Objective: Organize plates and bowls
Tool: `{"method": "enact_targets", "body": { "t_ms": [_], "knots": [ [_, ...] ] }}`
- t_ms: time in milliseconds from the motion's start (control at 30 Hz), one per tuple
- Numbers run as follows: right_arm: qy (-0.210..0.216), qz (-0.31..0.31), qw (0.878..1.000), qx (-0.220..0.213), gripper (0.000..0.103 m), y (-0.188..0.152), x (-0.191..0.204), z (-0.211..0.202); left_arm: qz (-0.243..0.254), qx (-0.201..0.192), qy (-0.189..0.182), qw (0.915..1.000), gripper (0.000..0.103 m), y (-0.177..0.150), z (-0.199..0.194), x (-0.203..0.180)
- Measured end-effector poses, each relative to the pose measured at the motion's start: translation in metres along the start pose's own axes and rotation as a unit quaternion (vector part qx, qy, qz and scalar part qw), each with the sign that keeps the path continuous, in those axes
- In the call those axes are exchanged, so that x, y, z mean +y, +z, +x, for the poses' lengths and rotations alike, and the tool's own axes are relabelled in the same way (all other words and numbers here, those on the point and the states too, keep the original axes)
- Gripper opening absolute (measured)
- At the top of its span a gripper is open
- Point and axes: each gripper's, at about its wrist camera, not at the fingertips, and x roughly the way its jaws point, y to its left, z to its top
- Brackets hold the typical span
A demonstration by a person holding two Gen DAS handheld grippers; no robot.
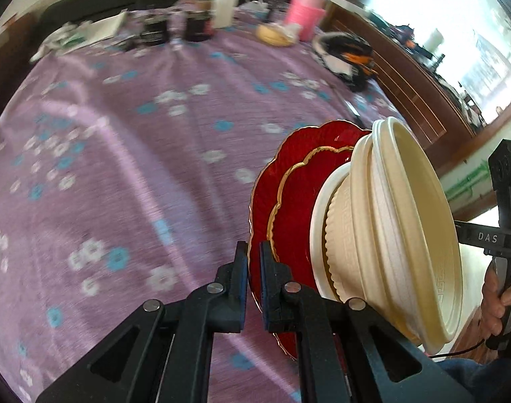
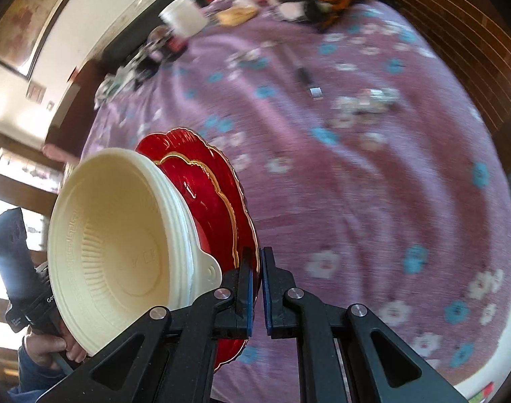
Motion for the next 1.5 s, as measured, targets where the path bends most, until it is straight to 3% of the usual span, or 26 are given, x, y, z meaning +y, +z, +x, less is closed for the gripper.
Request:
{"method": "enact_targets", "body": {
  "t_ms": [467, 1000, 1300, 1400, 1500],
  "knots": [
    [0.002, -0.066, 0.997, 0.036, 0.006, 0.011, 0.094, 0.064, -0.07, -0.009, 0.036, 0.9969, 0.004, -0.025, -0.014, 0.089],
    [-0.021, -0.048, 0.998, 0.029, 0.006, 0.024, 0.117, 0.091, -0.04, -0.016, 0.053, 0.9977, 0.005, -0.005, -0.001, 0.113],
    [-0.032, -0.043, 0.998, 0.017, 0.007, 0.026, 0.123, 0.093, -0.036, -0.023, 0.042, 0.9982, 0.006, -0.004, -0.001, 0.118],
    [-0.037, -0.037, 0.999, 0.008, 0.008, 0.025, 0.122, 0.088, -0.034, -0.037, 0.044, 0.9978, 0.012, -0.004, -0.007, 0.12],
    [-0.04, -0.033, 0.999, -0.003, 0.008, 0.021, 0.118, 0.078, -0.036, -0.045, 0.047, 0.9972, 0.025, -0.005, -0.012, 0.125]
  ]
}}
